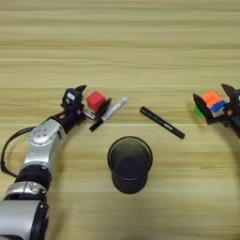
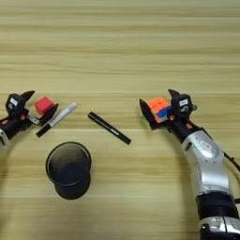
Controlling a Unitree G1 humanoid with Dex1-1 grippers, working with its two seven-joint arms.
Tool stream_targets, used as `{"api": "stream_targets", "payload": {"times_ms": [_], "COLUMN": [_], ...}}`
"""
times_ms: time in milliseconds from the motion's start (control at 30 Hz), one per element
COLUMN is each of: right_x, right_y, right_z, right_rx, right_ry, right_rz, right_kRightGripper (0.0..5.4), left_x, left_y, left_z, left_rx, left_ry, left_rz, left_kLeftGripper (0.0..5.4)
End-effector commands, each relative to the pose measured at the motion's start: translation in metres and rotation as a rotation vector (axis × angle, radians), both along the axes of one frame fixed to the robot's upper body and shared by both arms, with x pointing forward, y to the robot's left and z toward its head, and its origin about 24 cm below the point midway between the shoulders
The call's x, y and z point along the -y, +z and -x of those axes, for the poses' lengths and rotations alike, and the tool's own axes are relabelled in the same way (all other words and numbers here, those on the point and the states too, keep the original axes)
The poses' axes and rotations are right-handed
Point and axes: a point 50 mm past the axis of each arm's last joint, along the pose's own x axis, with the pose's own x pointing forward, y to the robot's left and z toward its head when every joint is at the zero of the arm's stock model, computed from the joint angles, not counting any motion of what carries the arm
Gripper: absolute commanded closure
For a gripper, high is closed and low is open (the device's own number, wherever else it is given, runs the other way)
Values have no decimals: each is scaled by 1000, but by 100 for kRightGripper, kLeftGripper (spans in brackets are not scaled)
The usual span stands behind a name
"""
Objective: Move the objects on the table
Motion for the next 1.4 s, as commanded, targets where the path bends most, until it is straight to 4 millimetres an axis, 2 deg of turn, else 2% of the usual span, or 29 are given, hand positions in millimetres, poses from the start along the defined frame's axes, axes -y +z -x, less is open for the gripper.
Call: {"api": "stream_targets", "payload": {"times_ms": [33,467,933,1267,1400], "right_x": [3,7,11,11,11], "right_y": [-4,-19,-25,-26,-26], "right_z": [-1,0,-1,0,0], "right_rx": [-40,-132,-154,-154,-153], "right_ry": [-10,-12,-26,-22,-26], "right_rz": [16,53,75,80,82], "right_kRightGripper": [0,0,0,0,30], "left_x": [2,6,0,2,2], "left_y": [1,0,-4,-8,-7], "left_z": [-4,-5,-14,-13,-13], "left_rx": [-19,-29,-89,-112,-110], "left_ry": [-45,-50,70,60,61], "left_rz": [-32,-24,-31,-36,-32], "left_kLeftGripper": [3,3,3,3,34]}}
